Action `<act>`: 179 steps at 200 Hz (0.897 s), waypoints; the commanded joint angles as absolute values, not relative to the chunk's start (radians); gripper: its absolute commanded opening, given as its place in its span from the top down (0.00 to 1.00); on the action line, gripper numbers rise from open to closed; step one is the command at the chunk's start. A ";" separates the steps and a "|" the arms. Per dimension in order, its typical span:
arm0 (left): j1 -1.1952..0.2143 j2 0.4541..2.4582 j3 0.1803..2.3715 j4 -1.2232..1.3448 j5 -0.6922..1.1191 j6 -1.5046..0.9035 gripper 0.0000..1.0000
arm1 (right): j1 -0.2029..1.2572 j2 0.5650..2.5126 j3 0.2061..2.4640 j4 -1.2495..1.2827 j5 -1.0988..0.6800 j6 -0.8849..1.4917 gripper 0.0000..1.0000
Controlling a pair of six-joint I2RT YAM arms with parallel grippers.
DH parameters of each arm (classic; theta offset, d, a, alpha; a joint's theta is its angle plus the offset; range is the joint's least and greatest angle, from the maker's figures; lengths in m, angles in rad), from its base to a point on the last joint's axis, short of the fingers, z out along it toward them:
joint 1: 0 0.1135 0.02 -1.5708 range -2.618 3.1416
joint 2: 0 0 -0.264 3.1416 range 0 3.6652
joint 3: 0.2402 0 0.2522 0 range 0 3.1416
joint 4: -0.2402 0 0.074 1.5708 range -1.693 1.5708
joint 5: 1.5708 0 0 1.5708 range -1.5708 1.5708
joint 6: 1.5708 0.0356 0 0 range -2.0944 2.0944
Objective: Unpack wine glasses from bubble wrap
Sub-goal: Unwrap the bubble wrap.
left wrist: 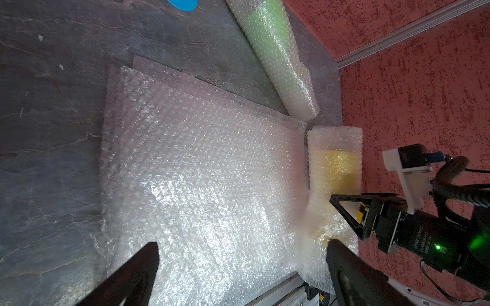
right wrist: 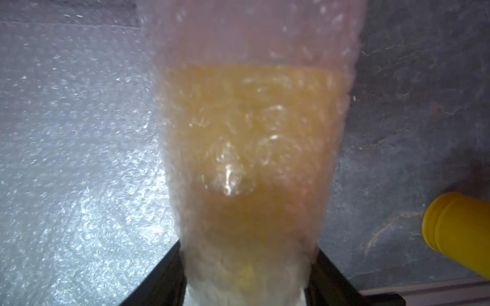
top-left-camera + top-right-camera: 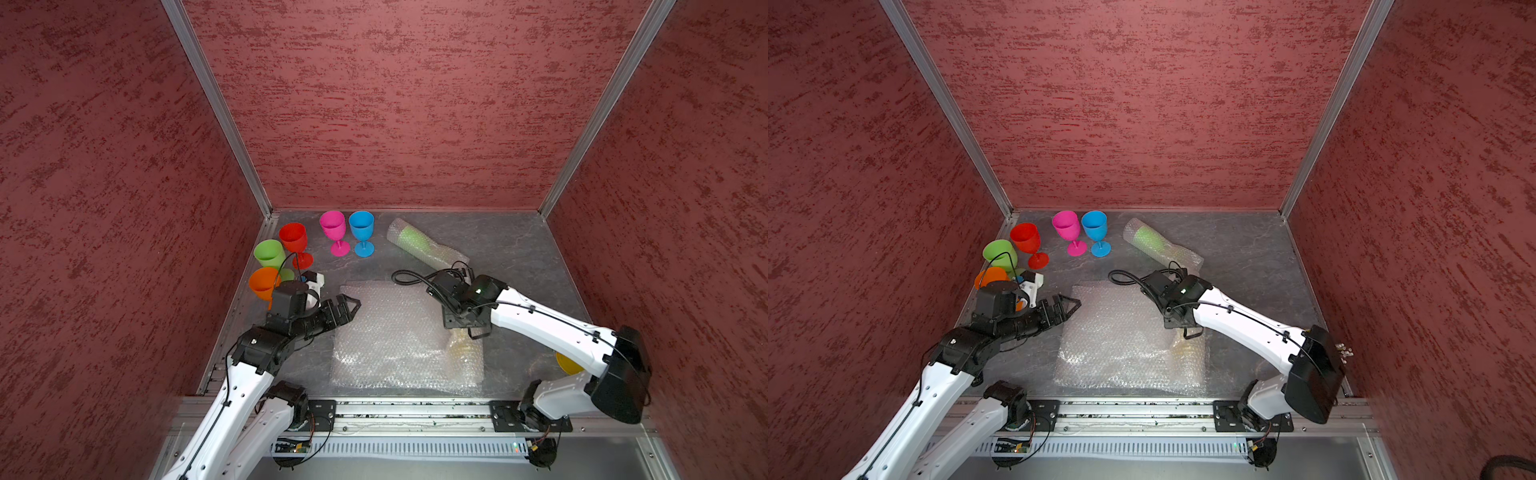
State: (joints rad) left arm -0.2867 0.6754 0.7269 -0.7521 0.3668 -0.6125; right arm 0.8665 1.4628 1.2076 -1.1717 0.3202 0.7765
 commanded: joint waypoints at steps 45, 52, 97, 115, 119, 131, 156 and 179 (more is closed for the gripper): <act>-0.299 0.659 0.711 -0.730 0.377 -0.594 0.00 | 0.902 1.468 1.326 -0.618 -0.164 0.805 0.01; -0.299 0.658 0.710 -0.729 0.377 -0.594 0.00 | 0.901 1.436 1.341 -0.634 -0.119 0.807 0.01; -0.304 0.662 0.704 -0.720 0.377 -0.597 0.00 | 0.808 1.252 1.193 -0.902 0.230 0.852 0.04; -0.305 0.674 0.707 -0.722 0.385 -0.597 0.00 | 0.781 1.201 1.045 -0.829 0.193 0.854 0.11; -0.305 0.677 0.707 -0.723 0.388 -0.597 0.00 | 0.781 1.194 1.016 -0.799 0.172 0.852 0.13; -0.306 0.685 0.705 -0.719 0.394 -0.600 0.00 | 0.781 1.183 0.941 -0.688 0.091 0.850 0.18; -0.326 0.727 0.700 -0.705 0.432 -0.624 0.00 | 0.796 1.150 0.854 -0.465 -0.032 0.825 0.36; -0.438 0.791 0.700 -0.666 0.420 -0.657 0.00 | 0.798 1.154 0.860 -0.435 -0.032 0.754 0.45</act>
